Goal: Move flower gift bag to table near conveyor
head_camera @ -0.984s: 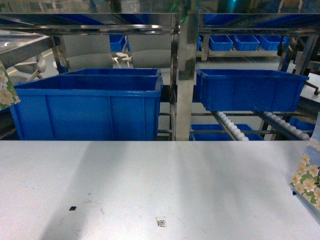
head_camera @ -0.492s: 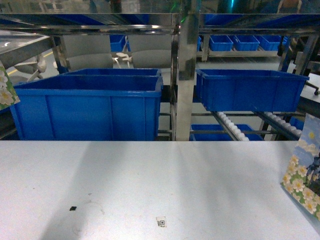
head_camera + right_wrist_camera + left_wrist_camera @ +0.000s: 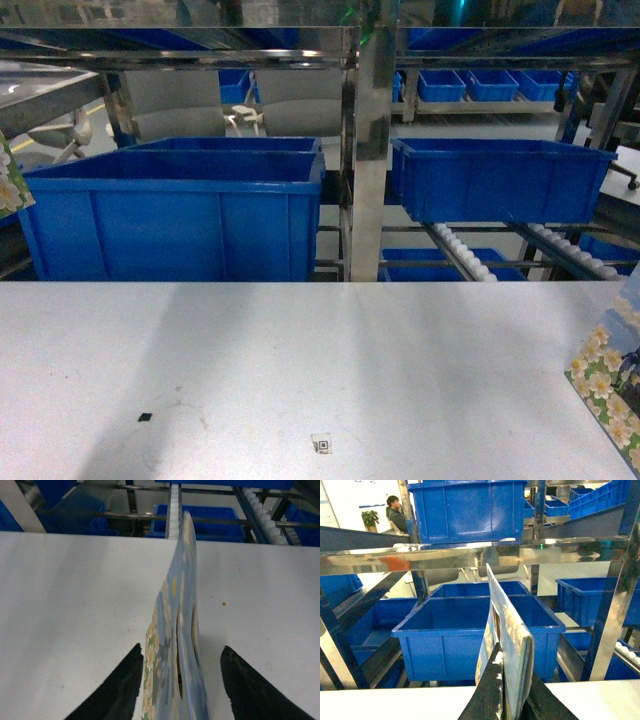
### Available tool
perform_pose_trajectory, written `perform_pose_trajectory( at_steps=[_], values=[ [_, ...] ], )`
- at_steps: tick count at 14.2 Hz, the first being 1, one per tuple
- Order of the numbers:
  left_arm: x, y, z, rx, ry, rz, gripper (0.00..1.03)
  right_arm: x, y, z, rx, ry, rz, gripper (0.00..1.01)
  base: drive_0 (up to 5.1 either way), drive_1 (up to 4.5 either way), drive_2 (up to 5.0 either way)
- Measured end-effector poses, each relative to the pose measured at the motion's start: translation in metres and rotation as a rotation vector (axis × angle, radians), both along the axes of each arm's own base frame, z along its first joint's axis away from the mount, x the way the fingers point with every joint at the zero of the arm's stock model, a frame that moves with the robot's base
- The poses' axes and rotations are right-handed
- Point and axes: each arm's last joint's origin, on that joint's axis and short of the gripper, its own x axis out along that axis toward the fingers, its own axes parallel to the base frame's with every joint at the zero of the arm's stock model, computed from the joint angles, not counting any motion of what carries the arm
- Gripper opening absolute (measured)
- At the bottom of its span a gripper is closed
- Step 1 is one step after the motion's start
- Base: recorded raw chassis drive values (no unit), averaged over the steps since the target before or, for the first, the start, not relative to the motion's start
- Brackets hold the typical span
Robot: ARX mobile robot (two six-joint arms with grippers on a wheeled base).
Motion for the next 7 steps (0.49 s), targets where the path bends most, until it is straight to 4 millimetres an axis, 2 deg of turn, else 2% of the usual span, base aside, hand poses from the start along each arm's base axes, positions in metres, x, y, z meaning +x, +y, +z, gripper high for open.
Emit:
perform_pose_trajectory(
  at_steps=[2, 4, 5, 7],
  values=[
    [0.0, 0.0, 0.0, 0.0, 0.0, 0.0, 0.02, -0.004, 0.0, 0.013, 0.007, -0.025, -0.015, 0.69, 0.0, 0.0, 0.0],
    [0.0, 0.0, 0.0, 0.0, 0.0, 0.0, 0.02, -0.011, 0.0, 0.032, 0.006, -0.067, -0.025, 0.95, 0.0, 0.0, 0.0],
    [0.0, 0.0, 0.0, 0.0, 0.0, 0.0, 0.02, -0.016, -0.001, 0.04, 0.0, -0.088, -0.033, 1.0, 0.0, 0.0, 0.0],
    [0.0, 0.0, 0.0, 0.0, 0.0, 0.0, 0.02, -0.028, -0.005, 0.056, -0.021, -0.119, -0.073, 0.98, 0.0, 0.0, 0.0]
  ],
)
